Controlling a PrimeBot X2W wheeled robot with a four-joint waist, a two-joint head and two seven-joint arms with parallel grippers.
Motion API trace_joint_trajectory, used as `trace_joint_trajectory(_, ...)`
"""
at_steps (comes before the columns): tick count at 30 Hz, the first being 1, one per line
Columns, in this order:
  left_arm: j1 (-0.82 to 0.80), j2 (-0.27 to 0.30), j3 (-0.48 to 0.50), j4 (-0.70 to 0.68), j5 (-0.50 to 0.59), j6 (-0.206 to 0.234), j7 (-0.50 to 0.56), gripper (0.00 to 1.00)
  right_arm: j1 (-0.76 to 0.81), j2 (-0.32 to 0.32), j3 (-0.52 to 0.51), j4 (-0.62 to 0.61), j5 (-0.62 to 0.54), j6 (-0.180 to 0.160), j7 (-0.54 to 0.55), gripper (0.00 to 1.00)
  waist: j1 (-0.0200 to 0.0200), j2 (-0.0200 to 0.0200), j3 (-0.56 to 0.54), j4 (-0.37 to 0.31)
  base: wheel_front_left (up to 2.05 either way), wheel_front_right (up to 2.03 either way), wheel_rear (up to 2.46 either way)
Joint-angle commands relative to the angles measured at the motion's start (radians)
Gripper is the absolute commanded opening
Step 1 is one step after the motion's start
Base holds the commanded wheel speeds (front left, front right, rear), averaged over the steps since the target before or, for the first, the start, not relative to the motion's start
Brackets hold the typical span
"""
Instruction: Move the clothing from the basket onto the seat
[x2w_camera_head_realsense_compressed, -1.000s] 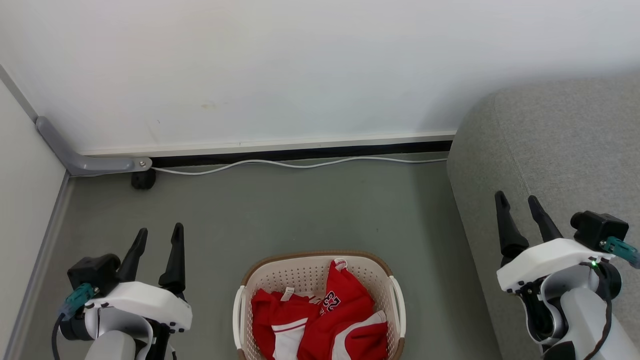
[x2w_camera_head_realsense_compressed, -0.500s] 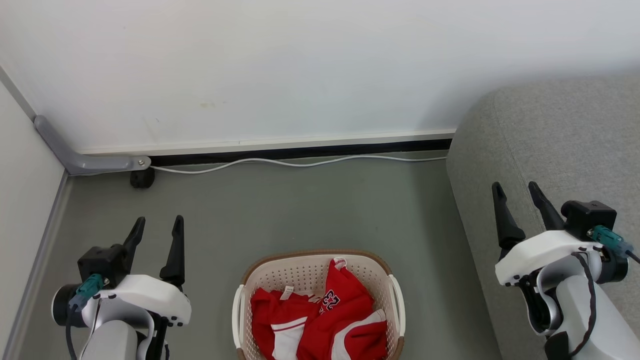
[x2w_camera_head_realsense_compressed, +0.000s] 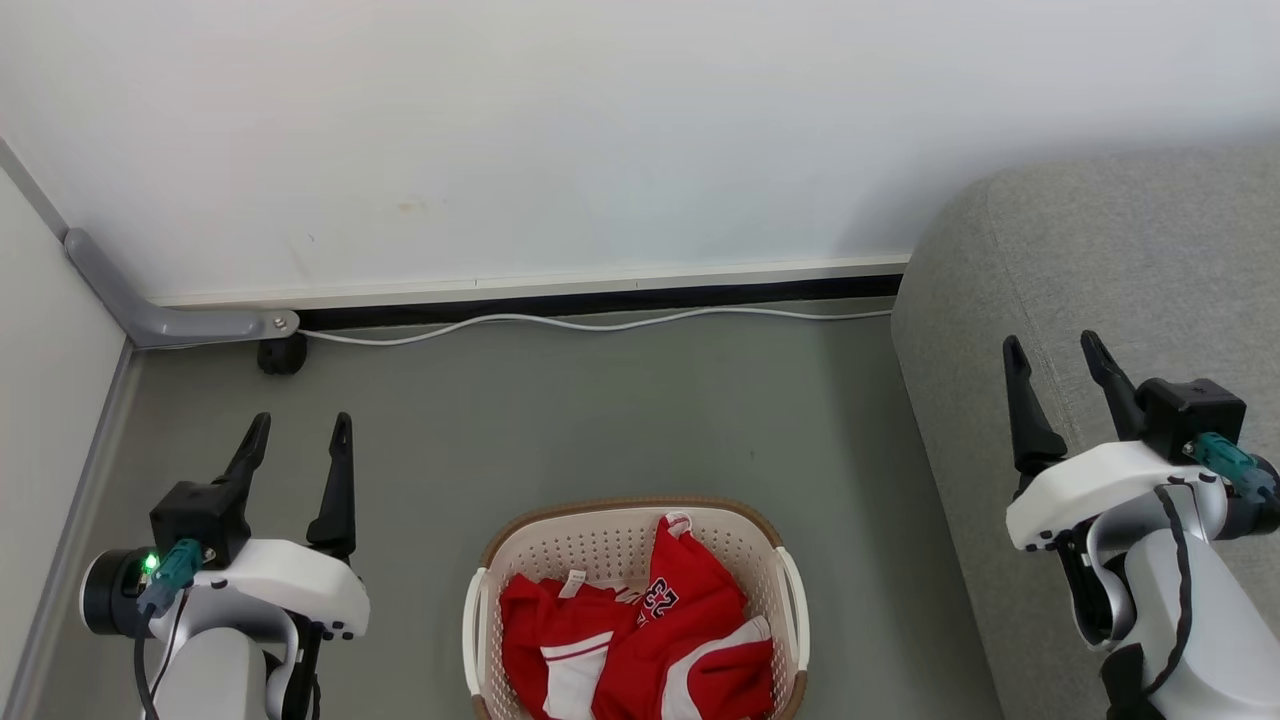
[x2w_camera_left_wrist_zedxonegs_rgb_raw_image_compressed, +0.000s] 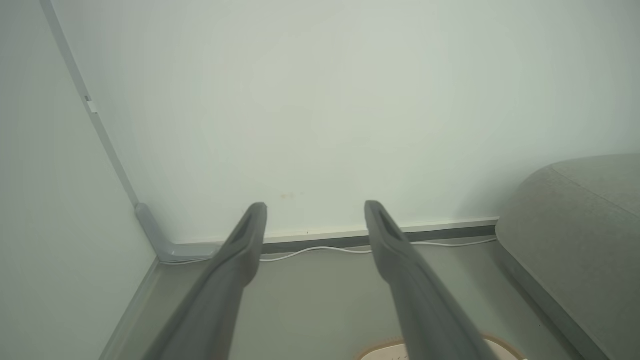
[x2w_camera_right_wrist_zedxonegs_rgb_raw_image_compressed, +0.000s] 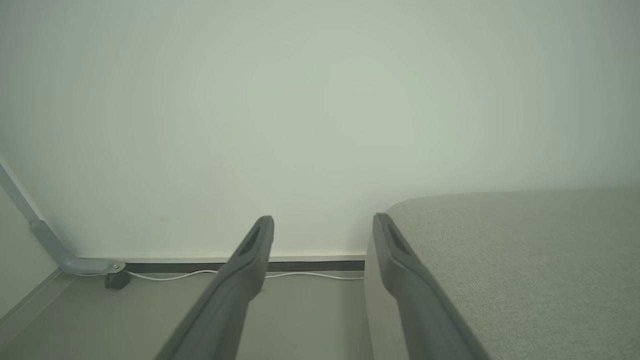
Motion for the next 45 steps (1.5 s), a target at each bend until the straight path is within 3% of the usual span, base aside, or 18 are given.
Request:
trace_joint_trajectory(1, -0.052, 0.018, 0.036, -0.028, 0.002, 0.001, -0.010, 1.00, -0.031, 0.001, 0.012, -0.027, -0.005, 0.004, -0.014, 1.00, 0.0000, 0.0000, 0.000, 0.000, 0.00, 0.00, 0.00)
trace_joint_trajectory(19, -0.060, -0.005, 0.038, -0.011, -0.009, -0.013, -0.010, 1.00, -0.043, 0.019, -0.003, -0.086, -0.019, 0.004, -0.014, 1.00, 0.0000, 0.0000, 0.056, -0.001, 0.00, 0.00, 0.00)
trace_joint_trajectory(35, -0.134, -0.022, -0.074, 0.062, -0.076, -0.017, -0.010, 1.00, -0.149, 0.044, 0.010, -0.241, -0.053, 0.004, -0.014, 1.00, 0.0000, 0.0000, 0.325, -0.019, 0.00, 0.00, 0.00)
trace_joint_trajectory(45, -0.221, -0.023, -0.248, 0.137, -0.146, -0.017, -0.010, 1.00, -0.256, 0.054, 0.047, -0.314, -0.075, 0.004, -0.014, 1.00, 0.0000, 0.0000, 0.541, -0.069, 0.00, 0.00, 0.00)
